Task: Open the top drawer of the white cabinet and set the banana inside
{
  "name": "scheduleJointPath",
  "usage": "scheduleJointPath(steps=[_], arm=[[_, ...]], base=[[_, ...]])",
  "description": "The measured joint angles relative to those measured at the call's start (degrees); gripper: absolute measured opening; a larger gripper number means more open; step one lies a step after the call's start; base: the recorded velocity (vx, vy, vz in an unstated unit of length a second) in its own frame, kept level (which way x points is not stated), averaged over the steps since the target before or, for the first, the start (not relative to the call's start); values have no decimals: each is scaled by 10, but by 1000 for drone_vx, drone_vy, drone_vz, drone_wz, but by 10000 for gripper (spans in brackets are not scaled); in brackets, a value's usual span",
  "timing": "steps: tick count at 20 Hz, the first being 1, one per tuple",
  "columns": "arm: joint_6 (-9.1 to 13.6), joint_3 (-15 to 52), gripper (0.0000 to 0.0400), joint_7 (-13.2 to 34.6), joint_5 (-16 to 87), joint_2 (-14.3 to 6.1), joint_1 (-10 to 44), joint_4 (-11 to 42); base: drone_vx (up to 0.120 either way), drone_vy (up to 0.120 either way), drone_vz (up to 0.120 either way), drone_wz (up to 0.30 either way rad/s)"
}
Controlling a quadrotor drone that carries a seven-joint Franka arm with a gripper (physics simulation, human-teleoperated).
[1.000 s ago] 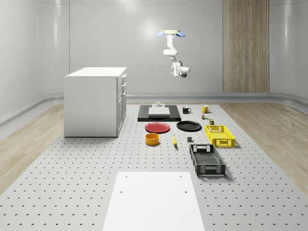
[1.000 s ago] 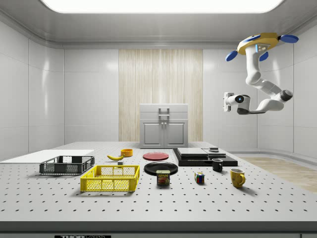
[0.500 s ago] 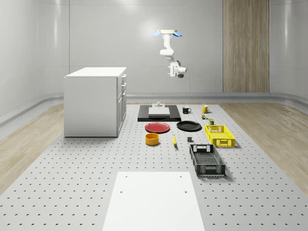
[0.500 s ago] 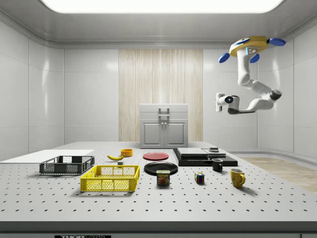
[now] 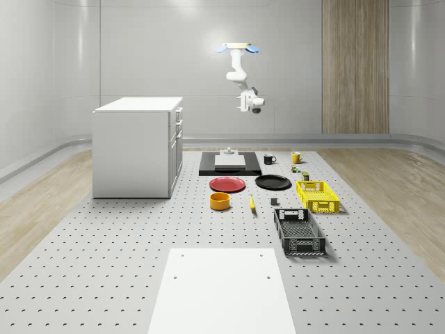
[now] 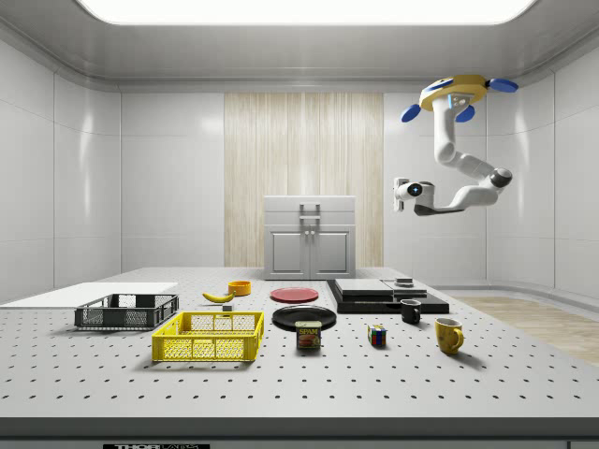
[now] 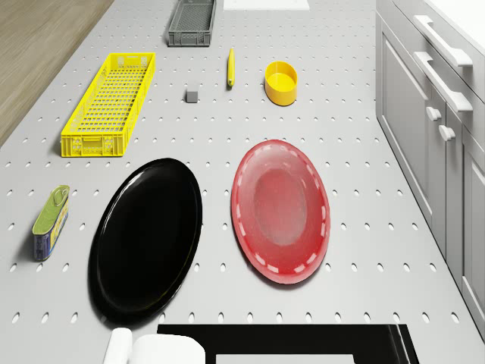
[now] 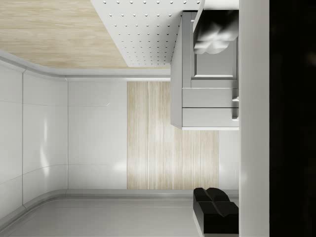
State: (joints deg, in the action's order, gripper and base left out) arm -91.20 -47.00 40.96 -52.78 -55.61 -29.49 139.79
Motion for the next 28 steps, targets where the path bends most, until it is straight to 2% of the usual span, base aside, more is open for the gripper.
scheduleJointPath(steps=[21, 28], arm=[[-41, -17, 400, 28, 33, -44, -45, 6], [-52, -21, 400, 35, 43, -56, -56, 7]], base=[[120, -120, 0, 0], [120, -23, 0, 0]])
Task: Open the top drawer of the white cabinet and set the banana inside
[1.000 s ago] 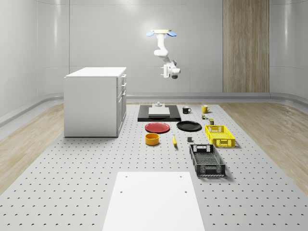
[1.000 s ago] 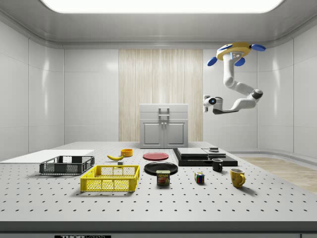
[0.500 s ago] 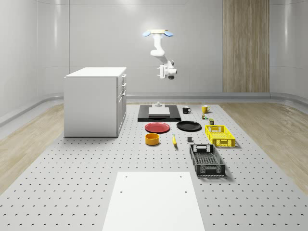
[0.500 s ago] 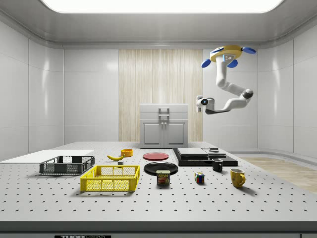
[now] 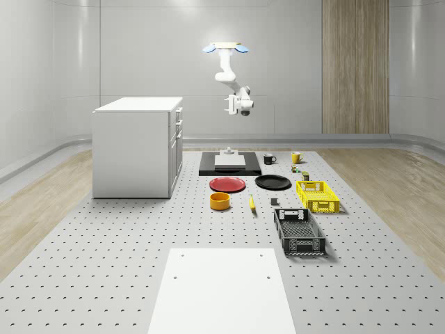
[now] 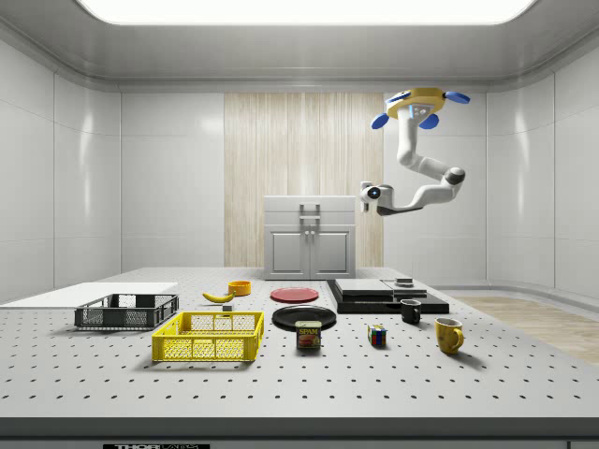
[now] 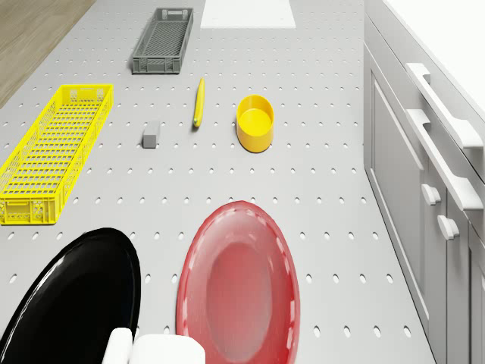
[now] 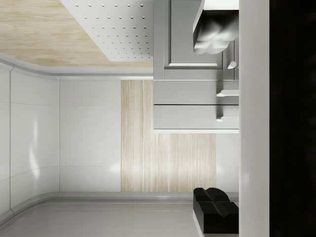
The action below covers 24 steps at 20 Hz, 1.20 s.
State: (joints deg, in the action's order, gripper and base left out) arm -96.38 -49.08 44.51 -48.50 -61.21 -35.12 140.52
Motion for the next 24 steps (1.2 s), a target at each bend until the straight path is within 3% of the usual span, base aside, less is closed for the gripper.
scheduleJointPath(steps=[9, 15, 24], arm=[[-12, -4, 400, 9, 11, -14, -13, 2], [-19, -7, 400, 15, 18, -22, -21, 3], [-29, -10, 400, 23, 27, -34, -31, 4]], base=[[120, -116, 0, 0], [120, -7, 0, 0], [120, -120, 0, 0]])
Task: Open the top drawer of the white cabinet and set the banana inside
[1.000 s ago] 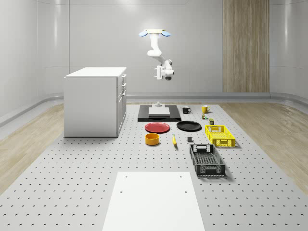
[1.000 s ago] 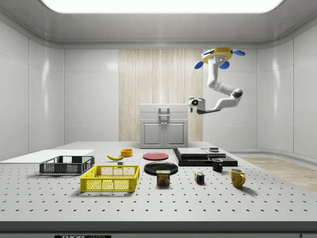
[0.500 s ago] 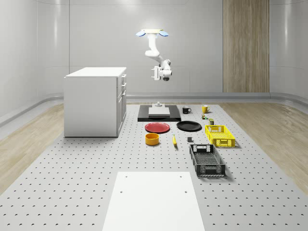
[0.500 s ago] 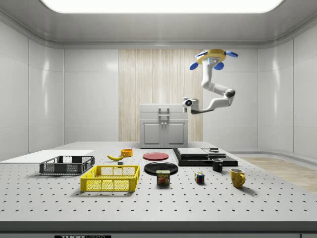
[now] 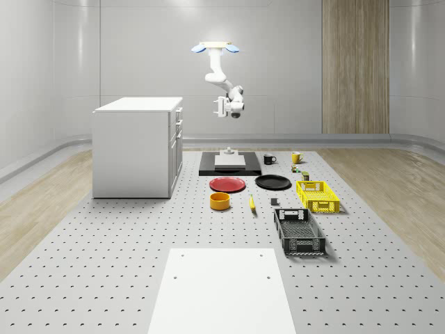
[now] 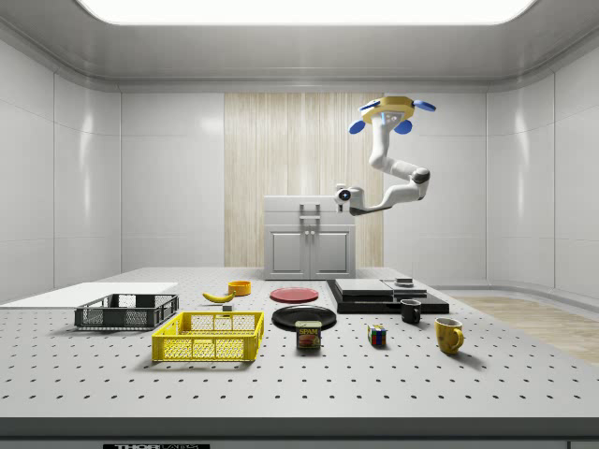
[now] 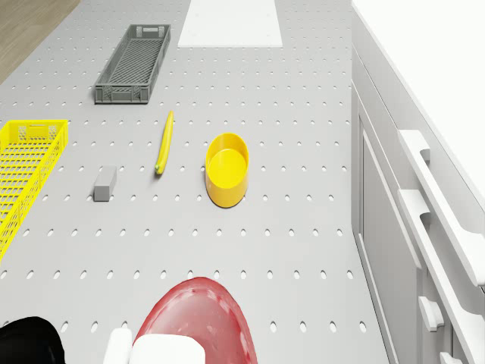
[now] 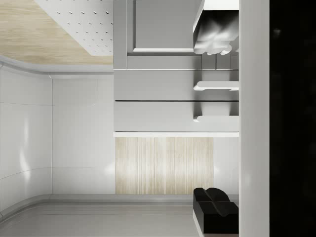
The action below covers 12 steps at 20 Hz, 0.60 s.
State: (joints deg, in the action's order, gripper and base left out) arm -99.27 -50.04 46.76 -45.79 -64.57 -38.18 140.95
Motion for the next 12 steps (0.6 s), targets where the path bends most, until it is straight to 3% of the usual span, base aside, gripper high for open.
scheduleJointPath(steps=[8, 12], arm=[[-7, -2, 400, 6, 7, -9, -8, 1], [-10, -3, 400, 9, 10, -12, -11, 2]], base=[[120, -120, 0, 0], [120, 0, 0, 0]])
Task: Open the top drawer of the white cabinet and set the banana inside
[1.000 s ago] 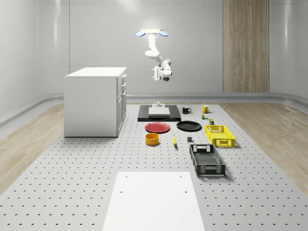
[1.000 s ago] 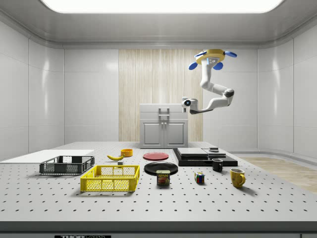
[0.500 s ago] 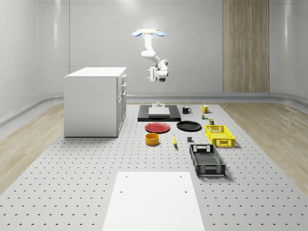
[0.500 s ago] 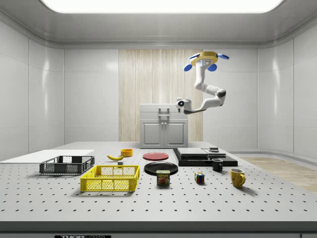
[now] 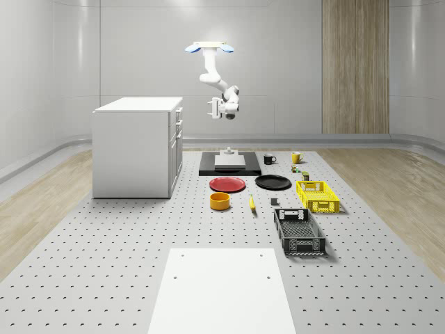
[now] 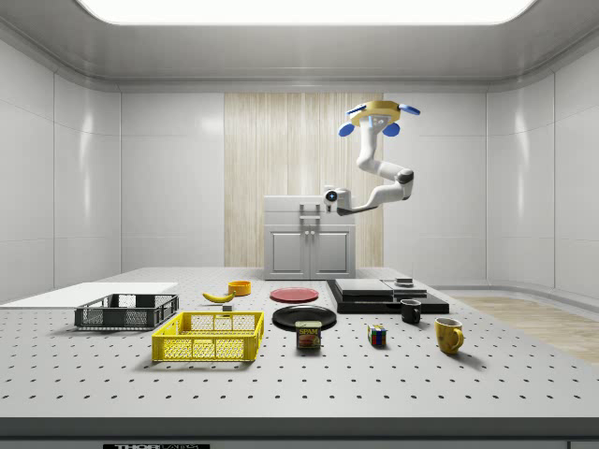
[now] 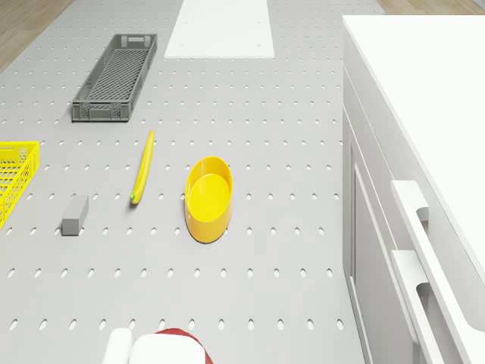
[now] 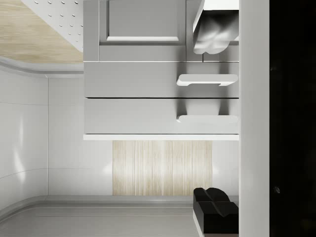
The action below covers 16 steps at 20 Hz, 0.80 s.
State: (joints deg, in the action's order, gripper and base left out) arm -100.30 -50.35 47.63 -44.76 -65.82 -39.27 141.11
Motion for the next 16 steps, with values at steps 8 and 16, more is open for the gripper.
scheduleJointPath(steps=[8, 16], arm=[[-6, -1, 400, 5, 6, -7, -6, 1], [-42, 25, 400, 1, -14, -10, -14, 26]], base=[[115, 0, 0, 0], [0, 0, 0, 0]])
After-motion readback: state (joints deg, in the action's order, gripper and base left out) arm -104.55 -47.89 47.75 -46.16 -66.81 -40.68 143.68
